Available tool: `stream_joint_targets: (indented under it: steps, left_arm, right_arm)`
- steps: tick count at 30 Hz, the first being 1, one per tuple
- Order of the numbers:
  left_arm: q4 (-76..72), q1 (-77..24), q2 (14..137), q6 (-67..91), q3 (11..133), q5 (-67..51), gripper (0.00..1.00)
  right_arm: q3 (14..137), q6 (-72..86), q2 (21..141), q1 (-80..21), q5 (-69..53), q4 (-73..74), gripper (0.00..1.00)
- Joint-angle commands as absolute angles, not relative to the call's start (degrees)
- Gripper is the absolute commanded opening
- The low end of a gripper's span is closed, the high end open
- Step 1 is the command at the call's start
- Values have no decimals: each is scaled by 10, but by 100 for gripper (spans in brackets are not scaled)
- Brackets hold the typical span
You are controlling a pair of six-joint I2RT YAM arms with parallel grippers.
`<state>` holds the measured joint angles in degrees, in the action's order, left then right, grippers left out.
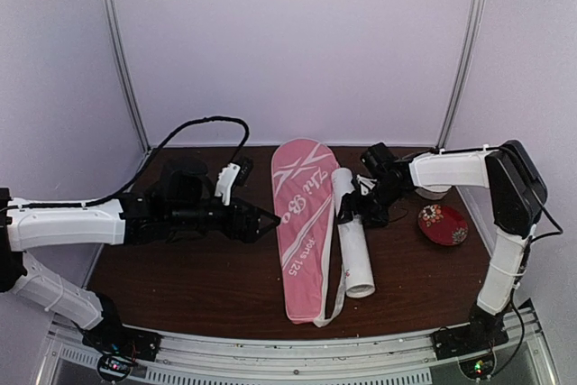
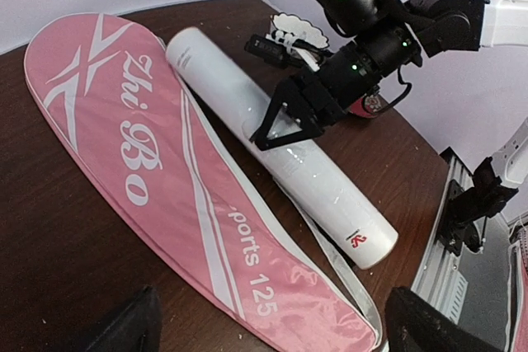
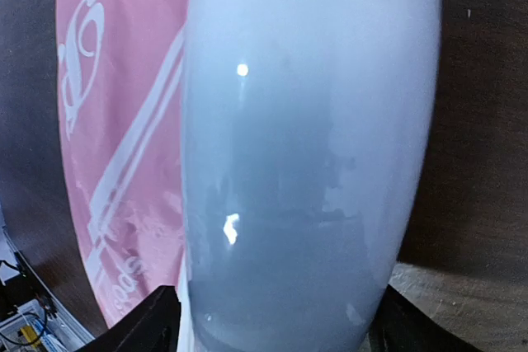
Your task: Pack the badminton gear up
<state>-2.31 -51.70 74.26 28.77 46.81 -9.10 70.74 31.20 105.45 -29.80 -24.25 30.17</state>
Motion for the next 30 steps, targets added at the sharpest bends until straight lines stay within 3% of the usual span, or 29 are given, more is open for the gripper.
stream_joint_targets:
  steps: [1,10,22,30]
  left_arm:
    - [-29,-502,742,271,461,-85,98]
    - [-33,-483,751,279,461,-102,98]
    - [9,-468,760,282,489,-100,98]
    - [83,-356,725,291,504,-145,98]
  right_arm:
    - [738,272,1082,-291,-219,355,84]
    - [737,267,1069,-290,-186,368,100]
    - [697,267,985,-274,-150,351,100]
    - [696,243,826,-273,-83,327,100]
